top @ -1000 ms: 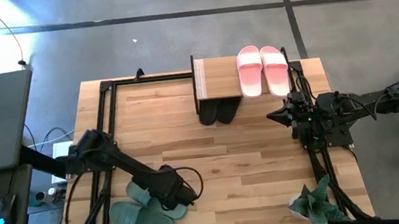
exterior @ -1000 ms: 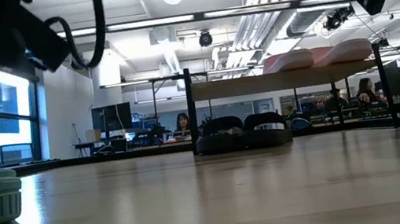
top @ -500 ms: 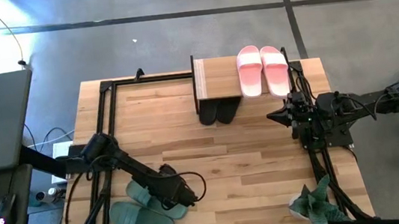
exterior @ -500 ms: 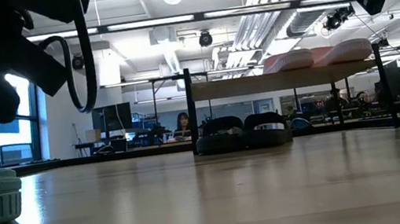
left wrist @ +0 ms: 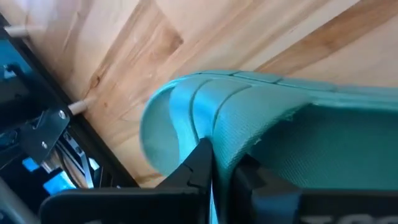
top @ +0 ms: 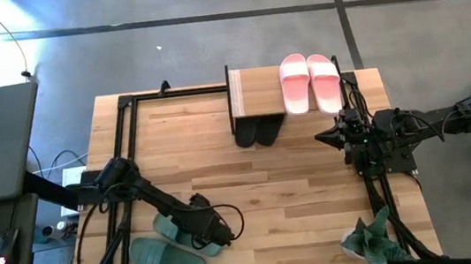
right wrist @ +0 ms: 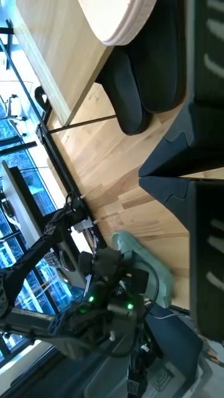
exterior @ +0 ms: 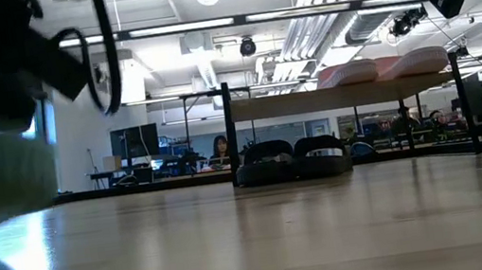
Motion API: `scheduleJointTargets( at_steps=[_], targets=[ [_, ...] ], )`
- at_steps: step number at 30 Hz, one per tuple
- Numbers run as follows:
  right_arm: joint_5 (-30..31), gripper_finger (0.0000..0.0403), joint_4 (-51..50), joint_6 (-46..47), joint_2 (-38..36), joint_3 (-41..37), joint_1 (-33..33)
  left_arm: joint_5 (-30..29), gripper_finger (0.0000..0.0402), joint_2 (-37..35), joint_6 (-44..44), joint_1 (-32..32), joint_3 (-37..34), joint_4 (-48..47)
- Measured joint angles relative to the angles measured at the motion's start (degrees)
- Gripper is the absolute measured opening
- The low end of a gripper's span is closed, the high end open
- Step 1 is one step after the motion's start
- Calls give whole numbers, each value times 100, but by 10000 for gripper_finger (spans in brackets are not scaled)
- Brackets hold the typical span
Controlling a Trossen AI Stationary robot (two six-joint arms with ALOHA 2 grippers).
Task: Pick and place slides into the shelf
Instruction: Put the top green slide under the shelf
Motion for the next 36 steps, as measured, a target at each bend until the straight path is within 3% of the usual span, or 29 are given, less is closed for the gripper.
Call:
scheduleJointTargets(
  at_steps=[6, 12, 19, 22, 28, 36],
  targets=[
    [0, 0, 0, 0, 0, 0, 2, -781, 6, 2, -52, 15, 1187, -605],
    [2, 0, 18, 0, 0, 0, 0, -2296, 3, -66, 212, 15, 2877, -592],
    [12, 0, 228, 0, 0, 0, 2, -4409, 2, -63, 2150, 21, 4764, -243],
    [95, 0, 271, 0, 0, 0, 2, -5057, 2, -168, 3444, 145, 4917, 659],
    [487, 0, 403, -1, -58, 0, 0, -4711, 1, -260, 5786, 891, 4867, 1917],
    [1094, 0, -239, 145, -314, 352, 1, -3806, 1, 183, 7871, 2099, 4864, 2550]
  ],
)
